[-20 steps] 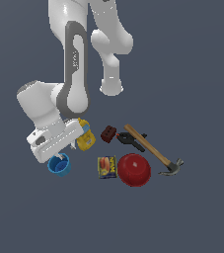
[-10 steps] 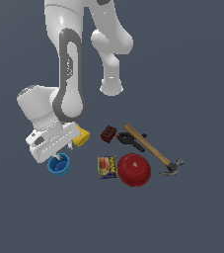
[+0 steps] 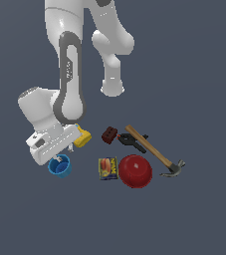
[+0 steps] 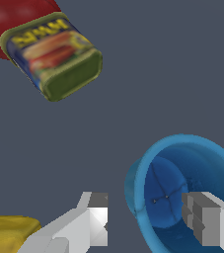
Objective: Pick up a designated object from a clutter of objects.
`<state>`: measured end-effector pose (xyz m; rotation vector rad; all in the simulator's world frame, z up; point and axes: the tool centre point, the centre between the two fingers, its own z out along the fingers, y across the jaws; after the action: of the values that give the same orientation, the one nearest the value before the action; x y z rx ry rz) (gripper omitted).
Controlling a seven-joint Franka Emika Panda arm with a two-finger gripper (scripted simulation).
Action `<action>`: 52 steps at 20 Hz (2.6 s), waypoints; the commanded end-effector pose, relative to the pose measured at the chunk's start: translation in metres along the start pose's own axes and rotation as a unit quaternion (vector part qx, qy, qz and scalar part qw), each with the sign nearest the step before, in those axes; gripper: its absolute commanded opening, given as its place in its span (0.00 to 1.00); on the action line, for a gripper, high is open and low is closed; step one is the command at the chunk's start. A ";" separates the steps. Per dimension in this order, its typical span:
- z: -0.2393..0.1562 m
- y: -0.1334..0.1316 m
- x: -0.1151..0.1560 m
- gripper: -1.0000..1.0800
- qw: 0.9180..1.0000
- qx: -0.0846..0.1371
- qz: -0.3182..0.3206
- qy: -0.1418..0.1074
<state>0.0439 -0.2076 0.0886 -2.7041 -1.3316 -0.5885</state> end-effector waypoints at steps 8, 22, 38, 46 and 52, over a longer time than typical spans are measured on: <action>0.025 -0.001 -0.001 0.62 1.000 0.000 -0.001 0.000; 0.025 -0.001 0.000 0.00 1.000 0.000 -0.001 0.000; -0.038 -0.019 0.064 0.00 1.000 0.000 0.000 0.000; -0.101 -0.035 0.127 0.00 1.000 0.000 0.000 -0.001; -0.151 -0.047 0.177 0.00 1.000 -0.001 0.001 -0.002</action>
<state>0.0584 -0.0885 0.2706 -2.7059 -1.3307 -0.5828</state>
